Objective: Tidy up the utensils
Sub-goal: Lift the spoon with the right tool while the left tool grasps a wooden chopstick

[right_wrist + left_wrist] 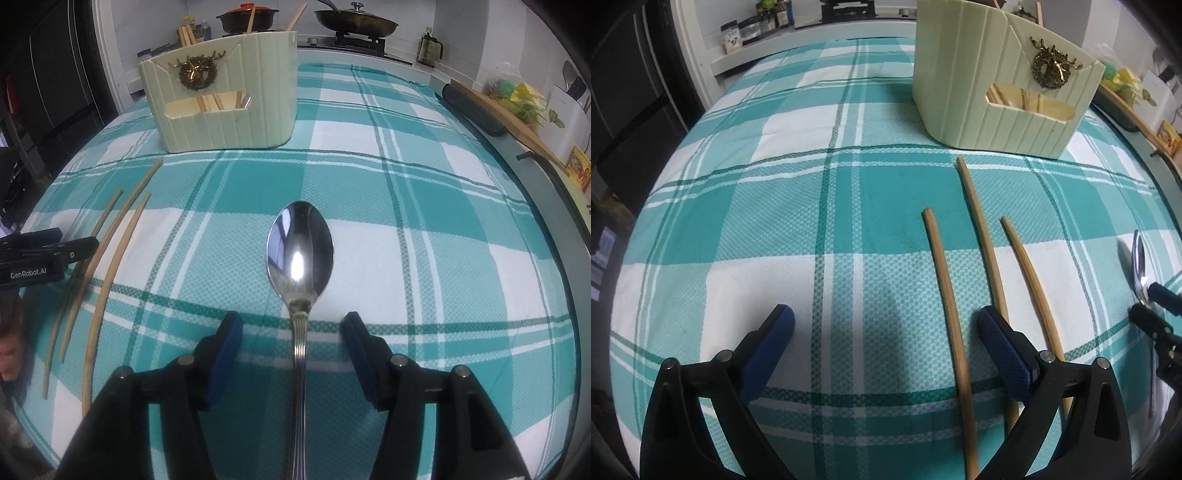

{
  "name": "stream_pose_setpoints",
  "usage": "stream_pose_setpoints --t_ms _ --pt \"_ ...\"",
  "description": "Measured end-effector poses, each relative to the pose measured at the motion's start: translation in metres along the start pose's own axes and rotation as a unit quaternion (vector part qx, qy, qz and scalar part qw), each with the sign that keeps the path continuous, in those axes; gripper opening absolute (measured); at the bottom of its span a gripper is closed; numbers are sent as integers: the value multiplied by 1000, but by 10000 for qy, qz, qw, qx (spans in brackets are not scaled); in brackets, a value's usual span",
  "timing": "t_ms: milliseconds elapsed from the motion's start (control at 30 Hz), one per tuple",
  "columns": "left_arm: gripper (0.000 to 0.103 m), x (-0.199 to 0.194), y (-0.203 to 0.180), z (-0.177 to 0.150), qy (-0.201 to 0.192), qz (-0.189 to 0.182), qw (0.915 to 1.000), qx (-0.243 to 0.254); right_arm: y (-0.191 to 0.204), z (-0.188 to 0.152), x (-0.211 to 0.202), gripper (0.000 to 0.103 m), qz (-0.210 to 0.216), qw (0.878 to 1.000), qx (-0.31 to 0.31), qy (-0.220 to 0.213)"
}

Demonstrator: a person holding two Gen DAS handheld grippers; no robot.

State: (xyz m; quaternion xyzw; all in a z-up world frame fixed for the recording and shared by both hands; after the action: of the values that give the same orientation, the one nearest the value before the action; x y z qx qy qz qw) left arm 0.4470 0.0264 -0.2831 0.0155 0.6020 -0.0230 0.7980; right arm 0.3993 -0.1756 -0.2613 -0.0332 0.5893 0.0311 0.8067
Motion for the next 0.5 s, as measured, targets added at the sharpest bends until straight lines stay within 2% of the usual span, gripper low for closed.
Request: stream_pose_setpoints --t_ms 133,300,500 --pt "98 1 -5 7 40 -49 10000 70 -5 19 6 58 35 9999 118 -35" --pt "86 0 -9 18 -61 -68 10000 29 -1 40 14 60 -107 9999 44 -112" --pt "65 -6 -10 13 -144 -55 9998 89 1 42 14 58 -186 9995 0 -254"
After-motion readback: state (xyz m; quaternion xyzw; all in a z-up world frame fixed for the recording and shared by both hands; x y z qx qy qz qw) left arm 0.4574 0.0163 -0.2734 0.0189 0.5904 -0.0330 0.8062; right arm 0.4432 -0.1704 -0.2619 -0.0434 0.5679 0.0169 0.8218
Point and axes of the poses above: each gripper's, at about its wrist camera, not at the fingertips, and x roughly the way its jaws point, y to its left, z to its top, the point moved 8 cm from there along x, roughly the way its jaws point, and after that the axes turned 13 degrees about y, right-handed, at the moved point
